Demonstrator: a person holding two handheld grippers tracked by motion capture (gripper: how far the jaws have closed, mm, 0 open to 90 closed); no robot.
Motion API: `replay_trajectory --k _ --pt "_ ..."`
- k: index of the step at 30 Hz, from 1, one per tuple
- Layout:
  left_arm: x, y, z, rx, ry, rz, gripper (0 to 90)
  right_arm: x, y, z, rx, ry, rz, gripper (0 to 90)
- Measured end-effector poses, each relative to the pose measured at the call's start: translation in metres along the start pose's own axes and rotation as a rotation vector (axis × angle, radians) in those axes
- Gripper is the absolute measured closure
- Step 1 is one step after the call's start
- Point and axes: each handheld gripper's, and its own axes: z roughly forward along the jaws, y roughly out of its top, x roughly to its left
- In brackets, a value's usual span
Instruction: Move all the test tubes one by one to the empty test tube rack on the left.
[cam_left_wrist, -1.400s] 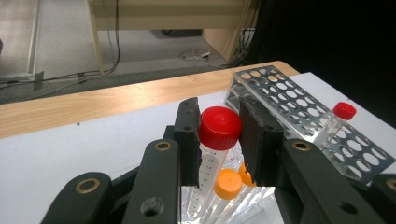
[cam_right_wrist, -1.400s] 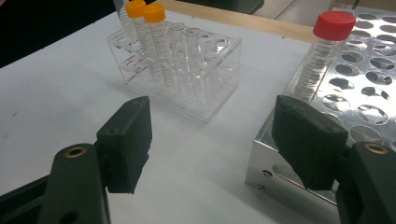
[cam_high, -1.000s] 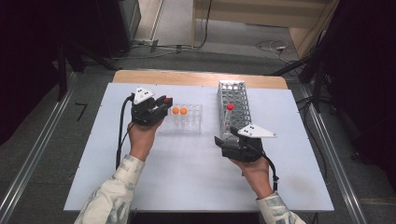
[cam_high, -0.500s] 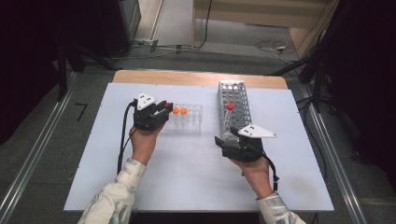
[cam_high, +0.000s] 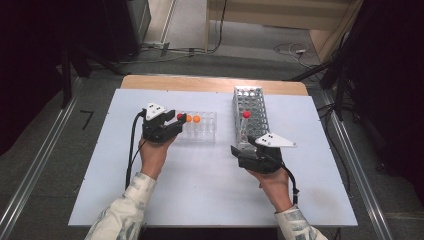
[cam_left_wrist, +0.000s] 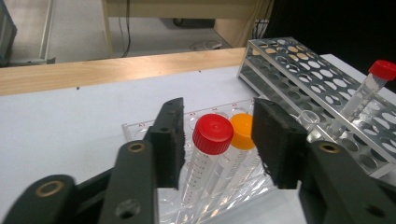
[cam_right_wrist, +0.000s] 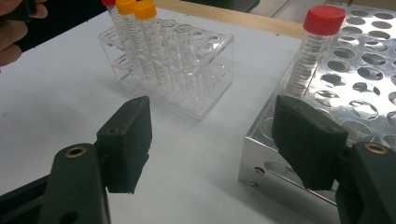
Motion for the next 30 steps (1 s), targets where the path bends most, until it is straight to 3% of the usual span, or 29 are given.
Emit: replay_trajectory --k 3,10,22,26,30 --pt "-0.003 -0.003 -0.004 -0.001 0.042 -0.008 37.4 -0.001 0.0 0.0 -0.003 -0.008 0.003 27.2" --pt "-0.007 -0.009 -0.013 0.01 0.037 0.004 26.7 -0.003 0.0 0.002 0.001 -0.029 0.007 26.1" --pt "-0.004 -0.011 -0.031 0.022 0.025 -0.004 19.9 -0.014 0.001 0.011 -0.007 -0.101 0.025 26.3" --pt "-0.004 -0.013 -0.033 0.046 0.035 0.022 18.1 -0.018 0.003 0.016 -0.007 -0.126 0.029 26.5" --pt "-0.001 -0.013 -0.034 0.05 0.033 0.016 16.7 -0.023 0.005 0.021 0.001 -0.155 0.035 26.9"
